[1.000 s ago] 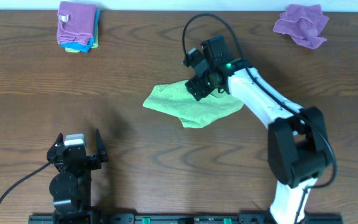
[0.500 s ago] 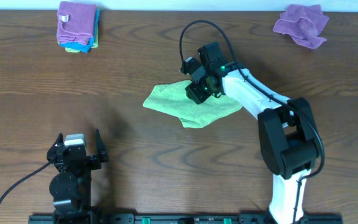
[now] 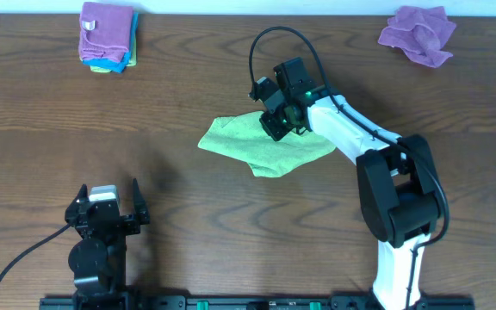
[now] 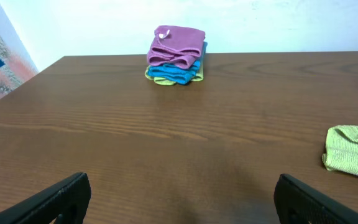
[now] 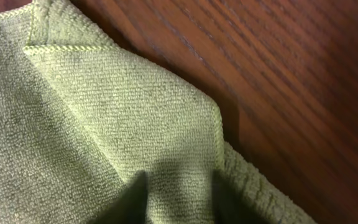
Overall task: Fold the cloth
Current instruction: 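Grasp a corner of the green towel with the right gripper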
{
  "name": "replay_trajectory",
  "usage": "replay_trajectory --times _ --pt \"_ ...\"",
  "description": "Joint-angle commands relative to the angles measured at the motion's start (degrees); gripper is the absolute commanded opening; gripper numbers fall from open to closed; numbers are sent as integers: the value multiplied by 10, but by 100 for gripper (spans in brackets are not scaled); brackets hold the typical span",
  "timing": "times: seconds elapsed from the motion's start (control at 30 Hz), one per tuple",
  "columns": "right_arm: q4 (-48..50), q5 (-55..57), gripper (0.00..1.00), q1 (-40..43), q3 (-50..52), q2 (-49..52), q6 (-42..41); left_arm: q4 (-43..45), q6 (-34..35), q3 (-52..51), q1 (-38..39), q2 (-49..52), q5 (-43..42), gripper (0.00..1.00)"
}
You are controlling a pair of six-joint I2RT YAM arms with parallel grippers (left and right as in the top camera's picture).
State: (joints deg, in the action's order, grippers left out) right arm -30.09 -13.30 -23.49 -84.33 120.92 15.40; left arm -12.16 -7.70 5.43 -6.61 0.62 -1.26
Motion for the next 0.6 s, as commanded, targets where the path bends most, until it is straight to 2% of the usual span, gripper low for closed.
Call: replay_trajectory --times 0.0,0.17,0.57 --pt "6 3 43 -5 2 6 -6 -5 0 -17 -2 -3 6 95" --pt "14 24 44 -4 2 6 -5 -5 0 -17 -2 -3 6 95" --pt "12 24 34 0 2 11 -5 -5 0 -17 -2 -3 6 95"
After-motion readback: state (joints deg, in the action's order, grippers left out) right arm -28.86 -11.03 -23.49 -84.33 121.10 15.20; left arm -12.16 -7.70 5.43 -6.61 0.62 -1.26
